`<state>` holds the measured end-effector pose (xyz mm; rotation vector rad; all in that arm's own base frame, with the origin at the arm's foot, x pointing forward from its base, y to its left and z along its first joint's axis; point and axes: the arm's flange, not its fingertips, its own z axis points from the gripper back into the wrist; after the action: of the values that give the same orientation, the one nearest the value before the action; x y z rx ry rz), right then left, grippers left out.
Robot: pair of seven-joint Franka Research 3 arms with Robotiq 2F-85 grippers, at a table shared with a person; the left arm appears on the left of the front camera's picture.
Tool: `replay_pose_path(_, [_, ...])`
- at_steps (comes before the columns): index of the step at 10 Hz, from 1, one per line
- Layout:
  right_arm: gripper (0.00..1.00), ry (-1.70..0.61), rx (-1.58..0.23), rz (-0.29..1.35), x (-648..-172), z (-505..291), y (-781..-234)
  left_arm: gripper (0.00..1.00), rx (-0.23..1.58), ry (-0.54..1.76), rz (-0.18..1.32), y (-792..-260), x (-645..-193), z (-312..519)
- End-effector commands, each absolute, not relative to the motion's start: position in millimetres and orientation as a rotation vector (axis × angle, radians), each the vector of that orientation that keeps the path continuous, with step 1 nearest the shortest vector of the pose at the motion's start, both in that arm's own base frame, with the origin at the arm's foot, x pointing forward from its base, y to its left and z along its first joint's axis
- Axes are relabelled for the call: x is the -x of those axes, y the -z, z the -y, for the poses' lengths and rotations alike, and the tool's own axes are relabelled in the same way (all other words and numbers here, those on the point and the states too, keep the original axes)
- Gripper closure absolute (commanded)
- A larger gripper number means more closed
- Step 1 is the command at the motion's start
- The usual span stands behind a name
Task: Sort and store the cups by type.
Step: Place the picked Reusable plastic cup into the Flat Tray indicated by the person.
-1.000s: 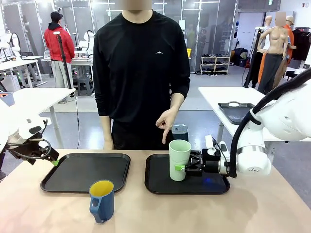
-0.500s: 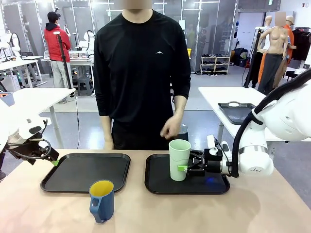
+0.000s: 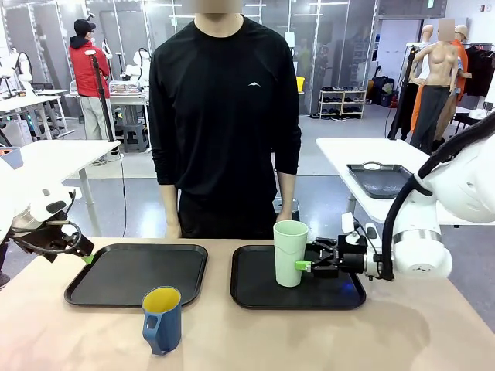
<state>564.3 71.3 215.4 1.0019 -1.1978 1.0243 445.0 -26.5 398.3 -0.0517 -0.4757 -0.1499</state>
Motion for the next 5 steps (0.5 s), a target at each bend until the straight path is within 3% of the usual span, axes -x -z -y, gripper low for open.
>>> replay_pose_path(1, [0.0, -1.014, -1.002, 1.153, -554.6, -57.5, -224.4, 0.0, 0.054, 0.146, 0.477, -398.7, -445.3, 24.8])
replay_pose_path(5, [0.0, -1.0, -0.971, 1.125, -539.4, -24.0, -222.6, 0.0, 0.054, 0.146, 0.477, -398.7, -445.3, 24.8])
